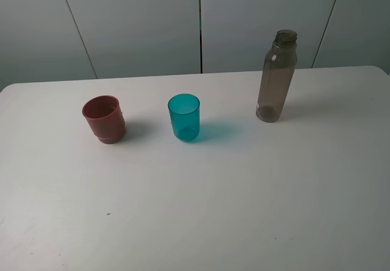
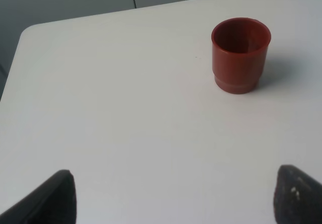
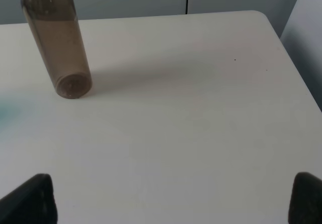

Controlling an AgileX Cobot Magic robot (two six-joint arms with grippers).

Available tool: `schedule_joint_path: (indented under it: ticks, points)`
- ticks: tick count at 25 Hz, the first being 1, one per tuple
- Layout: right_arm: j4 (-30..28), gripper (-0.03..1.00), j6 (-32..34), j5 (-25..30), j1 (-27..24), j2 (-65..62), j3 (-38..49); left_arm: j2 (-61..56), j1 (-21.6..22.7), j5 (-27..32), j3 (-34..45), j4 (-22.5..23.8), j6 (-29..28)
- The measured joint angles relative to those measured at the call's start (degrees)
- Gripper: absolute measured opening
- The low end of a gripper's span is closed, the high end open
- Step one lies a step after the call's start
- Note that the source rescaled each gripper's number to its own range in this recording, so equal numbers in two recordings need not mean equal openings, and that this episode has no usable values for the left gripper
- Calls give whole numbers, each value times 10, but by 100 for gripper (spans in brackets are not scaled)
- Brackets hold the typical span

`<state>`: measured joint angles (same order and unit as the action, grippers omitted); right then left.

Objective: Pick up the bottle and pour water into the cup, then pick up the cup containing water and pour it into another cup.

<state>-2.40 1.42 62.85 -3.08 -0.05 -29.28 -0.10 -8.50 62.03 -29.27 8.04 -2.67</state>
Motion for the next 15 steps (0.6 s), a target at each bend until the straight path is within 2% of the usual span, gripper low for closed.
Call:
schedule_joint_path:
  ticks: [15]
  points:
    - [0, 100, 0, 0, 0, 0, 0, 0, 0, 0, 0, 0, 0]
